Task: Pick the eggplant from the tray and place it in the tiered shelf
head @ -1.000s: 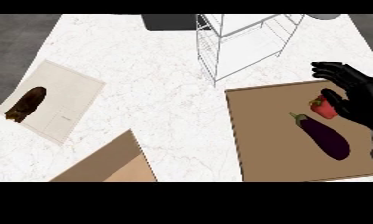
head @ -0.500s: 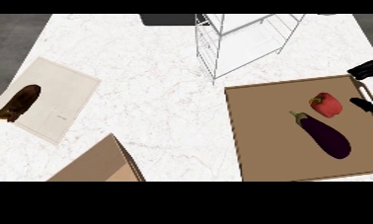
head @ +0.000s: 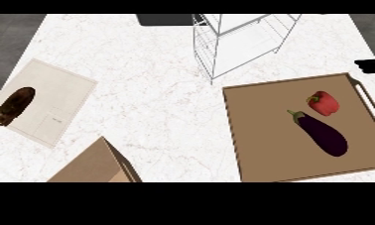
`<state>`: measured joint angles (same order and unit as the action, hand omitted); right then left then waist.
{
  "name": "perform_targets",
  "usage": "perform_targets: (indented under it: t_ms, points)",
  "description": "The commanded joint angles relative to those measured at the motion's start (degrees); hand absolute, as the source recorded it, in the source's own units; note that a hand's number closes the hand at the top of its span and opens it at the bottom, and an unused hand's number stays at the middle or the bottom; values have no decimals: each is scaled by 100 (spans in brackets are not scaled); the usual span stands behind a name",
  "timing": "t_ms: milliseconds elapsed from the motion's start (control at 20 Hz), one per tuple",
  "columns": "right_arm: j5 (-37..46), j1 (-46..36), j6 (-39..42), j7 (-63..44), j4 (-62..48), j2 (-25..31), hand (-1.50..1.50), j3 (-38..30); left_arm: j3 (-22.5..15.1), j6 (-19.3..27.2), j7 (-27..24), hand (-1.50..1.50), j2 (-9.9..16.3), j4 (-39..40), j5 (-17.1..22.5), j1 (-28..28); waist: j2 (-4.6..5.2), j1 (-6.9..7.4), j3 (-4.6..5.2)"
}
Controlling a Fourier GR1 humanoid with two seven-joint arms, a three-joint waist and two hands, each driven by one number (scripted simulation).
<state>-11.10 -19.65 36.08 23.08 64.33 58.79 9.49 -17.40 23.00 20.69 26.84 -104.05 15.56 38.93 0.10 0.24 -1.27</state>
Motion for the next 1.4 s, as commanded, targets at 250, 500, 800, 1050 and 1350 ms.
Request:
perform_targets:
  t_ms: [250, 500, 800, 1050, 1350]
  points:
    - [564, -522, 688, -302, 435, 528, -150, 531, 303, -264, -400, 0, -112, -132, 385, -1624, 18, -260, 177]
    - [823, -681, 147, -905, 591, 165, -150, 691, 210, -213, -335, 0, 5, -186, 587, -1704, 13, -313, 166]
    - [1283, -884, -223, -1707, 892, -79, -150, 997, 151, -214, -395, 0, 209, -193, 759, -1579, -15, -339, 175]
    - [1619, -845, -312, -2168, 992, -357, -150, 1370, 185, -233, -435, 0, 293, -188, 966, -1645, -3, -353, 168]
    - [2084, -767, -456, -2558, 1273, -479, -150, 1727, 198, -172, -561, 0, 393, 68, 1067, -1636, -41, -411, 167]
